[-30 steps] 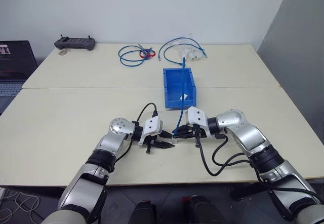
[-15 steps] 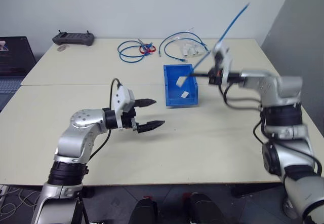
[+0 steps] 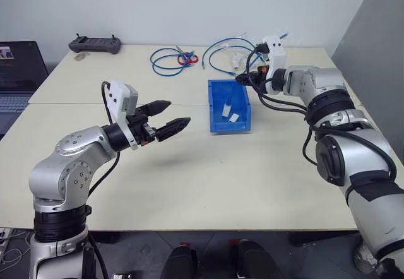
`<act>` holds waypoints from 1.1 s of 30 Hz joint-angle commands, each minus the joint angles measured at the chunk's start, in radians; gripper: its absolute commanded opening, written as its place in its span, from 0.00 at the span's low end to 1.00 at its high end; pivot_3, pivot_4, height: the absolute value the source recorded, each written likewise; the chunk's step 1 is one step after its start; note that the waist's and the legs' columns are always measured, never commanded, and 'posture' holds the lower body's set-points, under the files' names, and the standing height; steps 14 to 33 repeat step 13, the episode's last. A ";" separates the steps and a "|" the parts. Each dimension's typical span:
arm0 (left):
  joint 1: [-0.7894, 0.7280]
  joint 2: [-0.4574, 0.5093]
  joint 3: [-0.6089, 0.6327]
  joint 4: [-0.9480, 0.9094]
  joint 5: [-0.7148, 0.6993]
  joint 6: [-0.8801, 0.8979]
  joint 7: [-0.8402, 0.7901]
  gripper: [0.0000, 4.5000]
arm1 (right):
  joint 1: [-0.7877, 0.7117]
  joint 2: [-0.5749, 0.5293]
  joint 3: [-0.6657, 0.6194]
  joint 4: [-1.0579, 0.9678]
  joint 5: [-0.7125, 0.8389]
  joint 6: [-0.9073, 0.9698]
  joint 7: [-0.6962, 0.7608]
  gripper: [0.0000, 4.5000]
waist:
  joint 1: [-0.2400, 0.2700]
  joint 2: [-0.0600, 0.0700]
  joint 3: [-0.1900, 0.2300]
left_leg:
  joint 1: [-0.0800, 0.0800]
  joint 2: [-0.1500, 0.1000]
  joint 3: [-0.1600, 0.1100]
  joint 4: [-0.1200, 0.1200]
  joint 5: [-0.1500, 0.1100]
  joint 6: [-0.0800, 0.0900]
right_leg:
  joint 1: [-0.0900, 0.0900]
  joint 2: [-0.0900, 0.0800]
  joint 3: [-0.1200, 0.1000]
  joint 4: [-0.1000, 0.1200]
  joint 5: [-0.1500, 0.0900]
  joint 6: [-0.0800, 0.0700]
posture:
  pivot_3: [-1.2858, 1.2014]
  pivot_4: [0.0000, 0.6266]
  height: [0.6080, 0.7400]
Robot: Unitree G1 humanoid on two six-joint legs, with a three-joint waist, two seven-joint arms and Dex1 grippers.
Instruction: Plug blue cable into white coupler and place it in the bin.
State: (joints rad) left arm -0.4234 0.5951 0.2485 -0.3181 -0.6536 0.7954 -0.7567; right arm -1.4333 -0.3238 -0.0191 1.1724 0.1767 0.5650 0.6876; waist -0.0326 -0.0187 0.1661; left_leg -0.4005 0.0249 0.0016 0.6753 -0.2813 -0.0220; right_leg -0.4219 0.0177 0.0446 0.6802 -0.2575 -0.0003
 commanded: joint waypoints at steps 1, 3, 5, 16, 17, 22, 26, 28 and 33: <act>-0.003 0.003 -0.010 -0.025 -0.014 -0.025 0.003 1.00 | -0.039 -0.038 -0.022 0.004 -0.017 -0.028 0.009 0.66 | -0.001 0.000 0.000 | 0.000 0.000 0.000 0.000 0.000 0.000 | 0.000 0.000 0.000 0.000 0.000 0.000 | 0.52 0.24 1.00; -0.015 0.005 -0.012 -0.004 -0.015 -0.028 -0.001 1.00 | -0.030 -0.065 -0.020 -0.024 -0.023 -0.028 0.029 0.75 | 0.000 0.000 0.000 | 0.000 0.000 0.000 0.000 0.000 0.000 | 0.000 0.000 0.000 0.000 0.000 0.000 | 0.52 0.24 1.00; -0.033 0.012 -0.006 0.024 -0.023 -0.023 -0.010 1.00 | 0.010 -0.105 0.007 -0.121 -0.028 -0.049 0.126 0.86 | 0.001 0.000 0.000 | 0.000 0.000 0.000 0.000 0.000 0.000 | 0.000 0.000 0.000 0.000 0.000 0.000 | 0.52 0.24 1.00; -0.156 0.102 -0.059 0.230 0.024 -0.030 -0.090 1.00 | 0.373 -0.393 0.053 -0.751 0.049 -0.017 0.534 0.89 | 0.005 0.000 0.001 | -0.001 -0.001 -0.002 0.000 0.000 0.000 | 0.001 -0.001 -0.002 -0.001 0.000 0.001 | 0.52 0.24 1.00; -0.156 0.102 -0.059 0.230 0.024 -0.030 -0.090 1.00 | 0.373 -0.393 0.053 -0.751 0.049 -0.017 0.534 0.89 | 0.005 0.000 0.001 | -0.001 -0.001 -0.002 0.000 0.000 0.000 | 0.001 -0.001 -0.002 -0.001 0.000 0.001 | 0.52 0.24 1.00; -0.156 0.102 -0.059 0.230 0.024 -0.030 -0.090 1.00 | 0.373 -0.393 0.053 -0.751 0.049 -0.017 0.534 0.89 | 0.005 0.000 0.001 | -0.001 -0.001 -0.002 0.000 0.000 0.000 | 0.001 -0.001 -0.002 -0.001 0.000 0.001 | 0.52 0.24 1.00; -0.156 0.102 -0.059 0.230 0.024 -0.030 -0.090 1.00 | 0.373 -0.393 0.053 -0.751 0.049 -0.017 0.534 0.89 | 0.005 0.000 0.001 | -0.001 -0.001 -0.002 0.000 0.000 0.000 | 0.001 -0.001 -0.002 -0.001 0.000 0.001 | 0.52 0.24 1.00; -0.156 0.102 -0.059 0.230 0.024 -0.030 -0.090 1.00 | 0.373 -0.393 0.053 -0.751 0.049 -0.017 0.534 0.89 | 0.005 0.000 0.001 | -0.001 -0.001 -0.002 0.000 0.000 0.000 | 0.001 -0.001 -0.002 -0.001 0.000 0.001 | 0.52 0.24 1.00; -0.156 0.102 -0.059 0.230 0.024 -0.030 -0.090 1.00 | 0.373 -0.393 0.053 -0.751 0.049 -0.017 0.534 0.89 | 0.005 0.000 0.001 | -0.001 -0.001 -0.002 0.000 0.000 0.000 | 0.001 -0.001 -0.002 -0.001 0.000 0.001 | 0.52 0.24 1.00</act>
